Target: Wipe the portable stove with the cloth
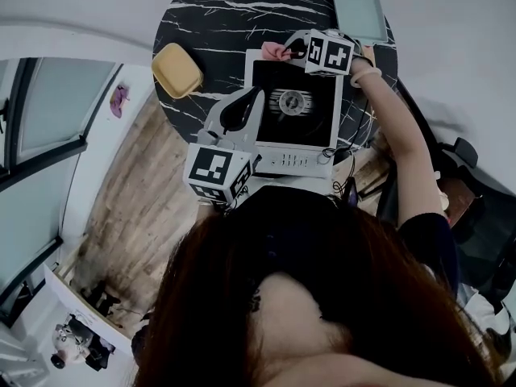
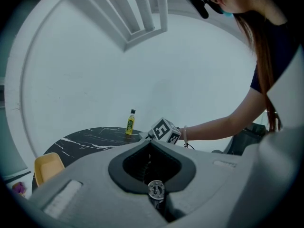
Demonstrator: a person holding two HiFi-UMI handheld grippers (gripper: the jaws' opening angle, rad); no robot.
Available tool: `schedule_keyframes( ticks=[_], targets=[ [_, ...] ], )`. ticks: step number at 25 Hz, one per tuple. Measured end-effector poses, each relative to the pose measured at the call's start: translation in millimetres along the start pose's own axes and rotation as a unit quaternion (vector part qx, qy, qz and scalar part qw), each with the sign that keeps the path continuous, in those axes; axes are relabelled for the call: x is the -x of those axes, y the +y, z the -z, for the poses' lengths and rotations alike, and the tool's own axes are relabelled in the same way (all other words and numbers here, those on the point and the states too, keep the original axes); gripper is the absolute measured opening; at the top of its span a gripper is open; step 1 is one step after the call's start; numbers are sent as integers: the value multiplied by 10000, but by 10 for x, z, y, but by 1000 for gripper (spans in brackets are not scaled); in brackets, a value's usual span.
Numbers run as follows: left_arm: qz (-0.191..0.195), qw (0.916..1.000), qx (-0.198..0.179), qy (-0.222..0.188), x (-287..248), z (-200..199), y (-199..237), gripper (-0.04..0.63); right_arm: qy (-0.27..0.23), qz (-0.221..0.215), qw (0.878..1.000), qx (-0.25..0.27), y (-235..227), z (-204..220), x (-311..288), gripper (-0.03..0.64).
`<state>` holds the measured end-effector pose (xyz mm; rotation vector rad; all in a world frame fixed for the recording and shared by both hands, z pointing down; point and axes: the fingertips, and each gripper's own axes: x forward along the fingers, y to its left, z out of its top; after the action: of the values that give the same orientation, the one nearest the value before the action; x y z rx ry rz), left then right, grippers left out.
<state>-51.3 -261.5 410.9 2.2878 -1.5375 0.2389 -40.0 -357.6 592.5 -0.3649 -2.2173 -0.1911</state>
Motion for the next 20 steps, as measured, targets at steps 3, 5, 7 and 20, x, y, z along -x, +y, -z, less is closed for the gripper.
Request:
schedule_keyframes(
  ticks=[3,5,7,20],
  targets=[
    [42,10000,-21,1,-3,-1,-39,12,66,-22,10000,12,12,39,35,40],
    [69,10000,-43,7,-4,1,-61,12,21,-46,10000,42,15,45,57,40],
    [83,9999,-56,9,2,11,-79,13,-13,-72,10000,57,25,64,79,40],
    [73,9999,-124,29,54,66,-92,12,340,-455,9984,29,118,377,285,40]
  ],
)
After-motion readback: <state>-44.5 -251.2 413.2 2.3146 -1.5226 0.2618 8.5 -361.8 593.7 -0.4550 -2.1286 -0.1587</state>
